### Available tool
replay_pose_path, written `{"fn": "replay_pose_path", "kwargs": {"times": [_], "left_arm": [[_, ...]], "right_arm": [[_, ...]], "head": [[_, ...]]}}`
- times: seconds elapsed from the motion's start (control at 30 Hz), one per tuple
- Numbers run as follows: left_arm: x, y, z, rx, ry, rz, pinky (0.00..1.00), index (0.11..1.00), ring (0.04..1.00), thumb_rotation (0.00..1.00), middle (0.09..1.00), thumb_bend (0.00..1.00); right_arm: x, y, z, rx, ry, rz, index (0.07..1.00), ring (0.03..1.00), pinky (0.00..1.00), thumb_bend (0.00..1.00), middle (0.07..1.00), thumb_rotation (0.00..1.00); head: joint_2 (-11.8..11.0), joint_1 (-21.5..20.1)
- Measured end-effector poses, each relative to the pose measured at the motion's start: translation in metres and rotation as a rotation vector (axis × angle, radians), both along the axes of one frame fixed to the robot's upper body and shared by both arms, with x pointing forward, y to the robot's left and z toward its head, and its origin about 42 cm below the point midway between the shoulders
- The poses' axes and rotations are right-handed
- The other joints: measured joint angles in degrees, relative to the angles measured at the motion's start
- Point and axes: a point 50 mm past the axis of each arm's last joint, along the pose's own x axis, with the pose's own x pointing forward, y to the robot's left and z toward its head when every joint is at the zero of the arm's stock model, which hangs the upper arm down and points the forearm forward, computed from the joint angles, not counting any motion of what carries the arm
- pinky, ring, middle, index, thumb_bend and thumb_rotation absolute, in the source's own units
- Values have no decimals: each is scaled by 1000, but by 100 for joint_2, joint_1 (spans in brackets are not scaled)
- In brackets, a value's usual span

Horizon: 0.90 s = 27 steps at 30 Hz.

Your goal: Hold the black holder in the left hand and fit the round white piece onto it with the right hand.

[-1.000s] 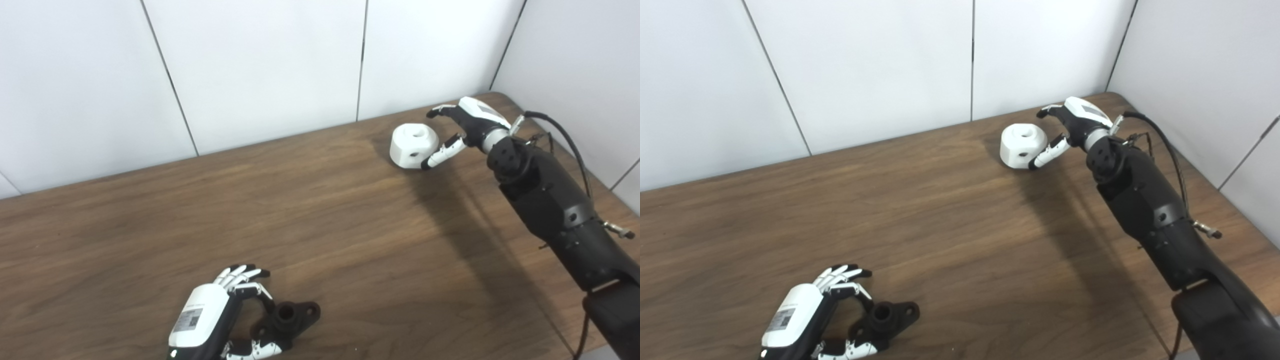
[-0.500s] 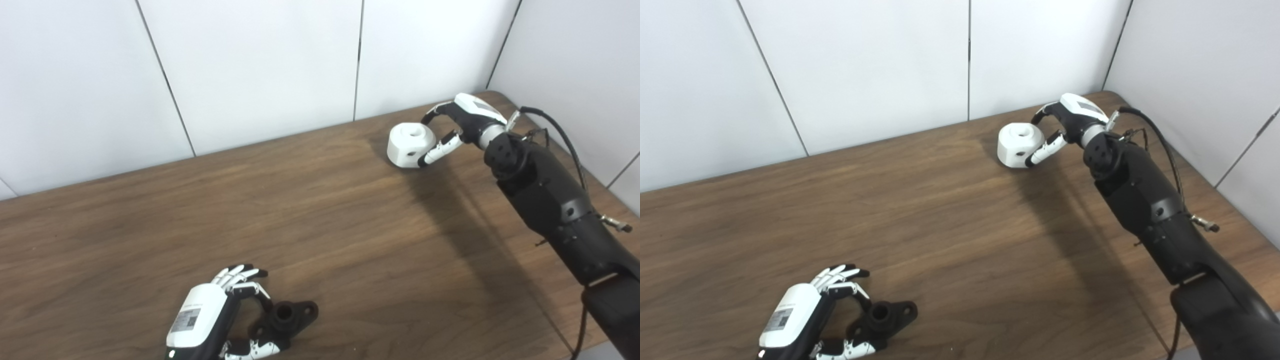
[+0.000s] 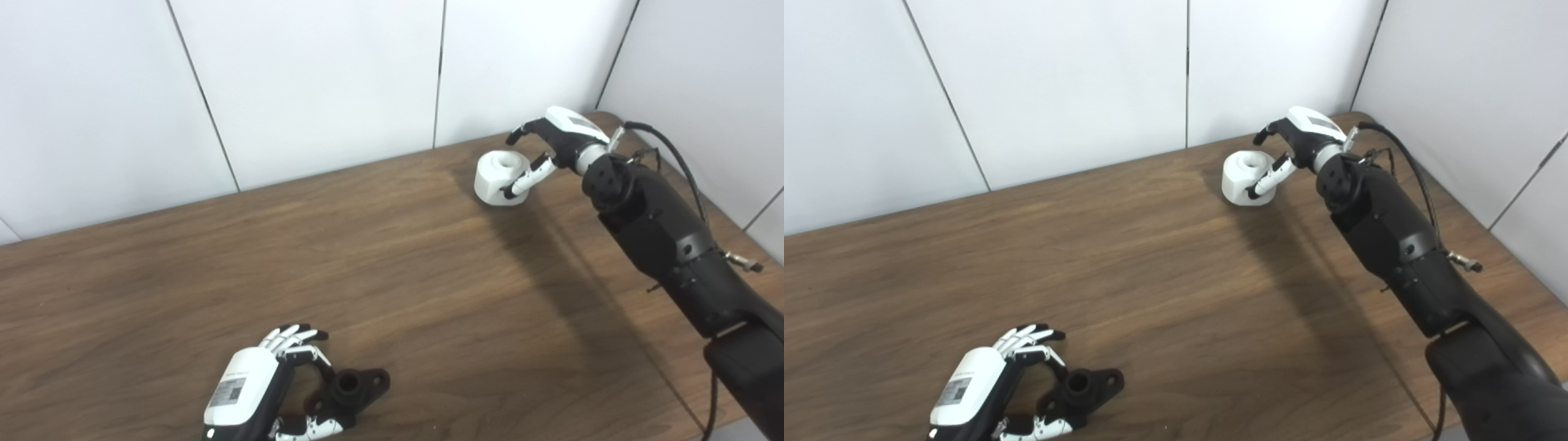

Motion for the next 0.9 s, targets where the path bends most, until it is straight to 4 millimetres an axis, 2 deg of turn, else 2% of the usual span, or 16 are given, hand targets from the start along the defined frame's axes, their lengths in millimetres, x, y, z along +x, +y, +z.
{"fn": "replay_pose_path", "kwargs": {"times": [0.23,0.5,0.9], "left_arm": [[0,0,0,10,-5,0,895,486,901,53,823,515],[0,-1,1,17,-10,-1,892,487,904,54,826,515],[0,-1,1,21,-9,-1,885,486,896,55,820,514]], "right_arm": [[0,1,-1,-8,11,7,734,941,926,906,878,223],[0,-3,-1,-62,28,7,717,943,942,850,879,210],[0,-8,2,-88,36,4,706,938,927,865,871,208]], "head": [[88,27],[167,27],[229,44]]}}
